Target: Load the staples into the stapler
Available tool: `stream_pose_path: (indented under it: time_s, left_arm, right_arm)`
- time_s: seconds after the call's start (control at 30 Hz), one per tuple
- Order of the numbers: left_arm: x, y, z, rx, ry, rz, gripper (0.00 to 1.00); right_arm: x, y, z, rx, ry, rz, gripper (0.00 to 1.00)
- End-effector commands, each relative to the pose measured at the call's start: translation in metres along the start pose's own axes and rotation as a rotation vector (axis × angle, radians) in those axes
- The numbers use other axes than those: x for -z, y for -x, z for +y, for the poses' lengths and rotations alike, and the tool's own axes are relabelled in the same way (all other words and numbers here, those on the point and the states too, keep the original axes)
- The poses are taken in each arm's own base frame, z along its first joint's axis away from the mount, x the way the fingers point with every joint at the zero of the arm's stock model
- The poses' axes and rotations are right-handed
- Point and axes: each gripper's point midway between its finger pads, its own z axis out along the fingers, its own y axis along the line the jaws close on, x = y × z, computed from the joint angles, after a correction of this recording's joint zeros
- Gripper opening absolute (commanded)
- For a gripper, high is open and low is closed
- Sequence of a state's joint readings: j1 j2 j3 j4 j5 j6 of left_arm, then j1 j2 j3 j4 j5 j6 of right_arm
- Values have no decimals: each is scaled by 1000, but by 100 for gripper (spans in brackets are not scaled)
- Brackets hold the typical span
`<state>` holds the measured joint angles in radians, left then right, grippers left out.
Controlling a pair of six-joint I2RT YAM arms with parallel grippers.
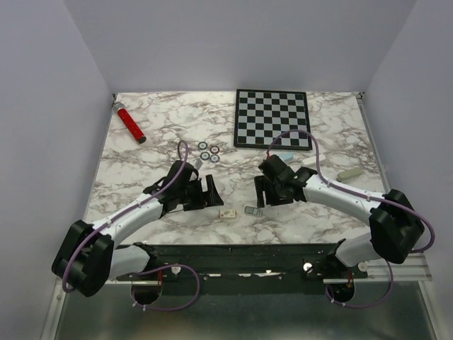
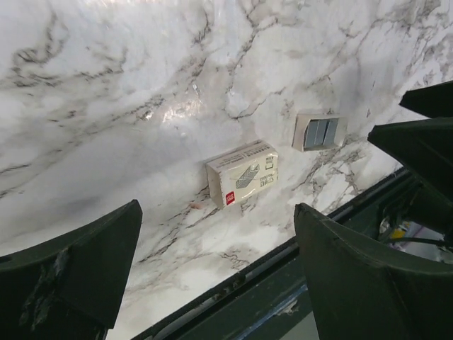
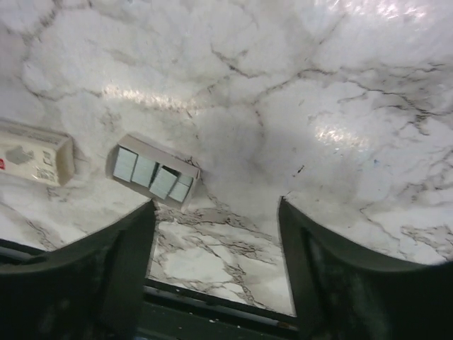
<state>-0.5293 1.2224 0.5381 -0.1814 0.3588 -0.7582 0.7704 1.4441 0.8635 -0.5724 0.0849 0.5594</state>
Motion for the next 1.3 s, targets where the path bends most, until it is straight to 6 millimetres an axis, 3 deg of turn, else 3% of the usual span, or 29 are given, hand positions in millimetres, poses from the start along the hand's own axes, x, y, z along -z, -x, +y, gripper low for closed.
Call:
stream_pose_path:
  time_s: [0.0,0.07,0.1,0.33,0.5,0.77,0.97,1.07,1.27]
  left_arm:
    - [33,33,0,-114,113,-134,98]
    - [47,44,3,-183,160,-182,99]
    - [59,56,-7,-225,147,-238,99]
    - [111,92,-9,-424,242,-469,99]
    - [122,99,3,-442,300,-554,99]
    - [128,106,0,-445,306,-581,99]
    - [135,108,-2,-447,299,-614,99]
    - [138,108,-4,-449,294,-627,99]
    - [139,108,-6,-454,280,-634,99]
  right_arm:
    - [25,39,-19,-8,-128,-112,87]
    - [31,55,-37,-51,-208,-157,98]
    - [36,67,-38,-67,-221,-187,100]
    - [38,121,-77,-266,-320,-256,100]
    - [21,151,-76,-350,-340,-246,100]
    - [-16,164,-88,-499,-470,-200,99]
    - [-35,160,-94,-536,-524,-167,89]
    - [-39,157,-96,-547,-535,-155,81]
    - [-46,155,-96,-542,-518,-142,55]
